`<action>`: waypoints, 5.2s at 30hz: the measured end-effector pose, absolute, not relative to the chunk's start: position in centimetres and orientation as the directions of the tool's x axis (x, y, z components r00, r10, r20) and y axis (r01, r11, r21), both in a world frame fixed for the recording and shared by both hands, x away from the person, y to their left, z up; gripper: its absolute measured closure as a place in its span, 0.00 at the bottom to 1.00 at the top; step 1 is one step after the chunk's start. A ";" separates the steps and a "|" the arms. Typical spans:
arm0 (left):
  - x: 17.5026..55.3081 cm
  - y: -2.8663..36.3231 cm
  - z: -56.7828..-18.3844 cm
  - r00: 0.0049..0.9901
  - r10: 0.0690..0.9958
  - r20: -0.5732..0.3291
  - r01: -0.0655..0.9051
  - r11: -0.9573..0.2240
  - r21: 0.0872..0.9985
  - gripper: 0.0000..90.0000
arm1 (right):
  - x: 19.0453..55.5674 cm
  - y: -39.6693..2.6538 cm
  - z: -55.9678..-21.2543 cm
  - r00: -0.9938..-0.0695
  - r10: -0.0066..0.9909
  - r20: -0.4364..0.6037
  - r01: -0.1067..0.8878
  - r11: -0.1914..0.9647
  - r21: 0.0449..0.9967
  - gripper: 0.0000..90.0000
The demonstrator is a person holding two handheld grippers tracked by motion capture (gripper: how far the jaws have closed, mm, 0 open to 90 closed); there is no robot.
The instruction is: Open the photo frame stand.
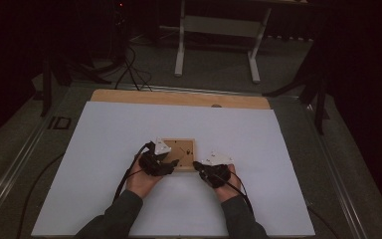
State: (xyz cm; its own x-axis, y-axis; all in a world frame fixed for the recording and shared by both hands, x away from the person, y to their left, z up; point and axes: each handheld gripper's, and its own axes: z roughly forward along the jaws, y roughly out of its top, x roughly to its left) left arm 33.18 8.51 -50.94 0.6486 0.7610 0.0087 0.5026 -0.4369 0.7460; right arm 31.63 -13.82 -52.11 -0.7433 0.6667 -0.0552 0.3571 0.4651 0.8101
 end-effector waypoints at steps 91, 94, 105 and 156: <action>36.7 9.4 -49.1 0.485 0.773 -0.409 0.803 -0.210 0.557 0.60 | 31.7 -13.9 -52.2 -0.745 0.665 -0.055 0.353 0.462 0.814 0.99; 36.8 9.4 -49.2 0.488 0.774 -0.404 0.803 -0.216 0.555 0.60 | 31.7 -13.9 -52.2 -0.745 0.665 -0.055 0.352 0.462 0.814 0.98; 36.7 9.4 -49.2 0.490 0.776 -0.397 0.800 -0.220 0.559 0.61 | 31.7 -13.9 -52.1 -0.745 0.665 -0.053 0.355 0.463 0.812 0.94; 32.6 7.9 -48.5 0.609 0.784 -0.121 0.598 -0.353 0.720 0.61 | 32.8 -15.8 -50.4 -0.712 0.702 0.026 0.404 0.378 0.833 0.65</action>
